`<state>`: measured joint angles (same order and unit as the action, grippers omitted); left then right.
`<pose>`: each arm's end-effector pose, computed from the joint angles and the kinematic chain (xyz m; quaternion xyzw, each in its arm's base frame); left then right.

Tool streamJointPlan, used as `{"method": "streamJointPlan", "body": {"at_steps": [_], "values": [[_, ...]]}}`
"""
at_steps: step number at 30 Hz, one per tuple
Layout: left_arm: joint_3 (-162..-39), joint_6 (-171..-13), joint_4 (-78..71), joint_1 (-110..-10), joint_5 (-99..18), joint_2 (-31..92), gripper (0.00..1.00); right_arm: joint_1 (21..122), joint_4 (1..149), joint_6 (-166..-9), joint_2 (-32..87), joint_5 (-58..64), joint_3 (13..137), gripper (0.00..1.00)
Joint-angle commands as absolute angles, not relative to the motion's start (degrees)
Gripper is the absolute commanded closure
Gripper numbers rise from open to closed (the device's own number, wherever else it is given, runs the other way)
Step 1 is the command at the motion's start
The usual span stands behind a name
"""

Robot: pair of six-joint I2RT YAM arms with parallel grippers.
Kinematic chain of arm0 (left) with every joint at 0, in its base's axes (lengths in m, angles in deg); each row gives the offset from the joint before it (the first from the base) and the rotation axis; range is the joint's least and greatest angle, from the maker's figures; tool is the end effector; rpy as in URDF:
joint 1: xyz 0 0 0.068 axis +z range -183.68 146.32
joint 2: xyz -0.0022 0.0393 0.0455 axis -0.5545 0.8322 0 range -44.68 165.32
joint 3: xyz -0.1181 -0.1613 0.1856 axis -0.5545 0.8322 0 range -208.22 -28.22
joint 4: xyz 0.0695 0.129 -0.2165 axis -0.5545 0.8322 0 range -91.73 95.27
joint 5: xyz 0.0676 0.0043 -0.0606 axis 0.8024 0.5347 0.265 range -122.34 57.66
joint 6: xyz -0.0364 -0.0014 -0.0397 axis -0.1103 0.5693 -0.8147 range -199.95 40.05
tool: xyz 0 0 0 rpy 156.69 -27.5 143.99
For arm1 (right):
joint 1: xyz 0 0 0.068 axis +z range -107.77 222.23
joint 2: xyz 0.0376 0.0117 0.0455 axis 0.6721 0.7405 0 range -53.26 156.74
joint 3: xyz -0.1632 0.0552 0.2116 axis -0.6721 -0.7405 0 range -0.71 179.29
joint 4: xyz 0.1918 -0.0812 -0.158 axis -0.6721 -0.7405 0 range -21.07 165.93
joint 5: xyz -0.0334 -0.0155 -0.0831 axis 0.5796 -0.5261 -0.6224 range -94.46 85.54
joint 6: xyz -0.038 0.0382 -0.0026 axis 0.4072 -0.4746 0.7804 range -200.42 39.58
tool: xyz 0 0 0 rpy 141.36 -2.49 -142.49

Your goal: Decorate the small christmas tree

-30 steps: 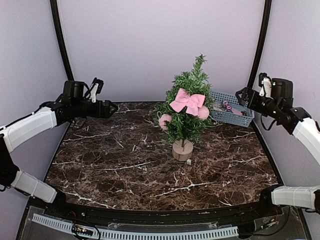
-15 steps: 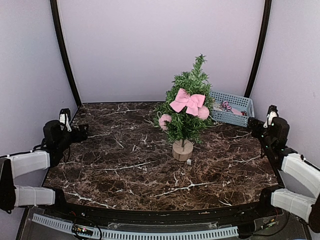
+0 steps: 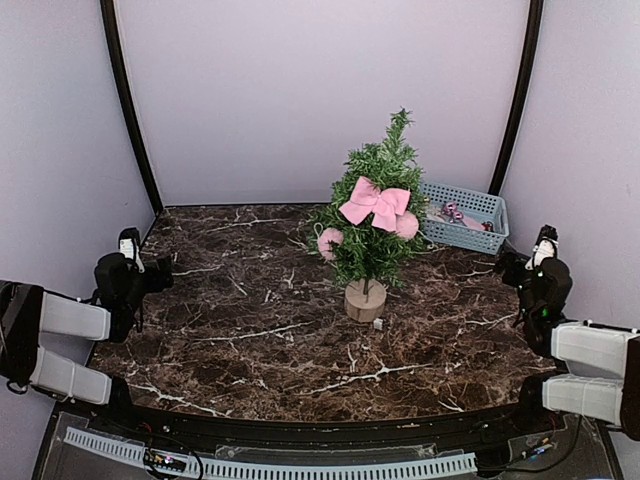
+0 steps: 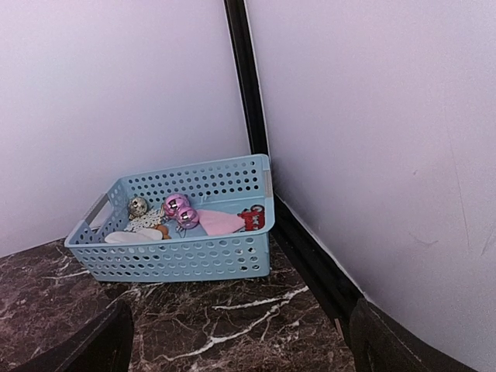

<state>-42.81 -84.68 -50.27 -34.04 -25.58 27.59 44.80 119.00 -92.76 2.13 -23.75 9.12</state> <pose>0.2291 0.0028 0.1726 -0.0672 0.7579 0.0160 0.6487 0.1922 -0.0032 0.1932 0.1760 0.6997 -0.0316 0.6917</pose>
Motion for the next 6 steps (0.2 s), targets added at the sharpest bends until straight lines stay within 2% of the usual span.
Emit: {"method": "streamJointPlan", "body": {"at_steps": [1,6], "values": [[-42.32,-83.39,-55.0,-33.85,-25.27,27.45,0.04,44.59,123.83,-91.44,2.89,-25.12,8.87,0.01],[-41.83,-83.35,-55.51,-33.85,-25.12,26.86,0.04,44.56,123.83,-91.23,2.82,-26.01,8.49,0.01]]}}
